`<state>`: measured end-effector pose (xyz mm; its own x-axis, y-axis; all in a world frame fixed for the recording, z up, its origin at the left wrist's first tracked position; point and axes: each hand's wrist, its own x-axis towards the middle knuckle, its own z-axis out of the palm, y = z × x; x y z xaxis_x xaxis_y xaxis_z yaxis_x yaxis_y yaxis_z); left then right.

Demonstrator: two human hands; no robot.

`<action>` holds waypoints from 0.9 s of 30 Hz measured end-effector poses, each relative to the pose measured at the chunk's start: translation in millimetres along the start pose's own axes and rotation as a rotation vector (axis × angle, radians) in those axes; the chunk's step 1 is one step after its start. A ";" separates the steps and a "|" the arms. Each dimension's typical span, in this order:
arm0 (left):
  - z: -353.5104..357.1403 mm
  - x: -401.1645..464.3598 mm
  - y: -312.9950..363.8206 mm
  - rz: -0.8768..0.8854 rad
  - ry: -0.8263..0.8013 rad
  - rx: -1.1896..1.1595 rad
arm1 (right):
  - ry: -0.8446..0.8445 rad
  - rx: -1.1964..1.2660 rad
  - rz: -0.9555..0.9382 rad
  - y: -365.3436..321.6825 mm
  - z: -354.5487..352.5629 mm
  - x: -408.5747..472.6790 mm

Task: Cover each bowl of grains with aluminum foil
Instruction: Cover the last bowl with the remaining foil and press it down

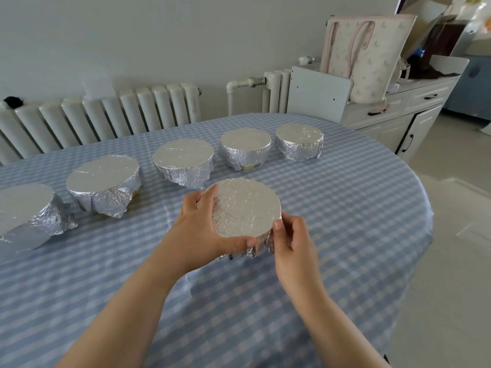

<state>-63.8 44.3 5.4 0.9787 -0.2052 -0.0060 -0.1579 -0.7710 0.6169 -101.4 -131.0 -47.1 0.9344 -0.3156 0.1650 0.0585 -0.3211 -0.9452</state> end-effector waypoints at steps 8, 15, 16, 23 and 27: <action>2.7 1.0 -2.3 0.015 0.026 -0.019 | 0.148 -0.069 0.069 -12.6 14.5 -1.8; 3.3 0.4 -2.6 0.033 0.032 -0.054 | 0.234 0.063 0.148 -18.2 21.5 7.7; 3.5 0.6 -3.1 0.037 0.036 -0.057 | 0.238 0.092 0.163 -19.2 21.8 8.0; 3.5 -1.1 0.1 0.055 0.042 -0.062 | 0.297 0.238 0.205 -17.8 25.3 16.2; 3.9 -1.1 -0.8 0.060 0.049 -0.066 | 0.295 0.313 0.243 -14.4 24.4 20.2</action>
<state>-65.2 42.8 1.9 0.9732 -0.2188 0.0707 -0.2094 -0.7165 0.6655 -74.8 -110.9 -37.1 0.7972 -0.6023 -0.0409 -0.0039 0.0626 -0.9980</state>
